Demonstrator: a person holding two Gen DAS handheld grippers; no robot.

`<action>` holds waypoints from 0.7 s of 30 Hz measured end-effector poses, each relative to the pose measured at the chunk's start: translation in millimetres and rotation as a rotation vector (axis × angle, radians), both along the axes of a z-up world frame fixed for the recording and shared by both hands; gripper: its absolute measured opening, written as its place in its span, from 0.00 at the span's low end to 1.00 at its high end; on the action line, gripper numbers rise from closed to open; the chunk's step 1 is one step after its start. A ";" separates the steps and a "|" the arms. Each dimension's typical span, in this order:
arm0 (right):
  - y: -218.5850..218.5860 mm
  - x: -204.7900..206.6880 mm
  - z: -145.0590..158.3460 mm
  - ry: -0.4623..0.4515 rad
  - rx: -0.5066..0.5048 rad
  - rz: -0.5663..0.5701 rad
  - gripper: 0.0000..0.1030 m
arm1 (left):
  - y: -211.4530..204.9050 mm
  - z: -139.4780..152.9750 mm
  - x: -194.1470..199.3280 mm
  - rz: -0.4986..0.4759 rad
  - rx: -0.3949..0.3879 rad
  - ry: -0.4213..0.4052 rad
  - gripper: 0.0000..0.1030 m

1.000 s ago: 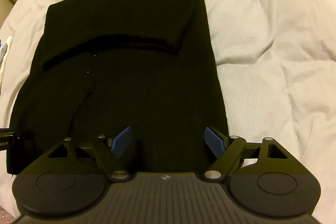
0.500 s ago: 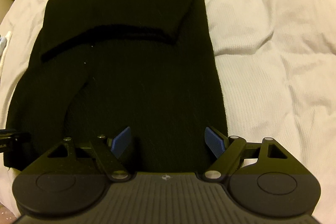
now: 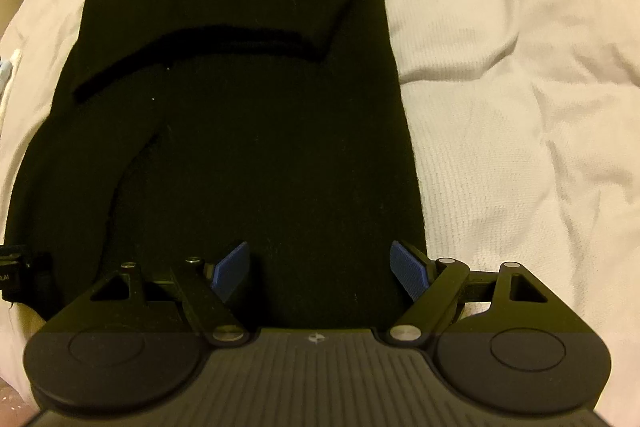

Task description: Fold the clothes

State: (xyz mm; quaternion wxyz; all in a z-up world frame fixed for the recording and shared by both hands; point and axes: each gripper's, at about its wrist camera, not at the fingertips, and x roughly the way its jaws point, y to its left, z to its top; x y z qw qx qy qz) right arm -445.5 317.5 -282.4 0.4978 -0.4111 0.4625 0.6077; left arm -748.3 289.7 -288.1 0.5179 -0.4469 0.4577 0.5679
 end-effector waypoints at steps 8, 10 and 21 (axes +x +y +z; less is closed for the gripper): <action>5.1 -0.7 -1.1 0.002 -0.008 0.014 0.77 | 5.3 -2.6 1.2 -0.003 -0.010 -0.005 0.40; 7.4 -1.9 -1.1 0.002 -0.009 0.018 0.77 | 6.8 -2.6 0.9 -0.004 -0.012 -0.007 0.40; 14.2 2.6 -2.0 -0.005 -0.032 0.047 0.77 | 10.6 -10.1 -7.8 -0.020 -0.023 -0.026 0.41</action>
